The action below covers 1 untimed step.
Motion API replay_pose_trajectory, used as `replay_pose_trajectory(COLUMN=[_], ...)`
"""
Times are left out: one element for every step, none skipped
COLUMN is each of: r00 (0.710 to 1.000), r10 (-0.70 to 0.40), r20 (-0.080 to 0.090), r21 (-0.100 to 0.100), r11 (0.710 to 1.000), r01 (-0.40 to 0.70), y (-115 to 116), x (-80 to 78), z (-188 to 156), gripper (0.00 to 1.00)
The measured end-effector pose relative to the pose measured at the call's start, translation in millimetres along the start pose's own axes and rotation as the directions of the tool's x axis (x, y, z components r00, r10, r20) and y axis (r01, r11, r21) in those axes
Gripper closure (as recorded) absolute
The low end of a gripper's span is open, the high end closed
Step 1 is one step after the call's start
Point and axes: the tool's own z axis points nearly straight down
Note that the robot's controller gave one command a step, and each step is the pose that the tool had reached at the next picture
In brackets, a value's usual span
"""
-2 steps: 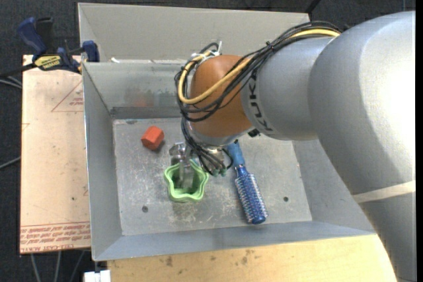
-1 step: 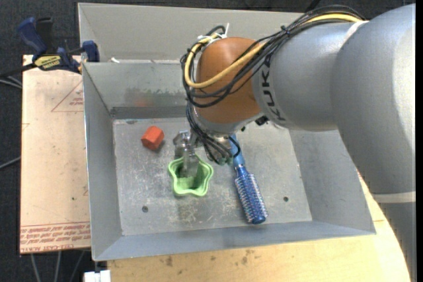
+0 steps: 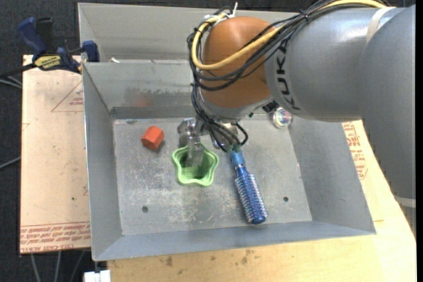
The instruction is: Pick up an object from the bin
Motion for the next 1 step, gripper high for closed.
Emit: replay_pose_trajectory(r00=[1.000], r10=[0.002], r20=[-0.004], r21=[0.000], r11=[1.000], r01=[-0.002], y=[0.1], x=[-1.1], z=[-11.0], gripper=[1.00])
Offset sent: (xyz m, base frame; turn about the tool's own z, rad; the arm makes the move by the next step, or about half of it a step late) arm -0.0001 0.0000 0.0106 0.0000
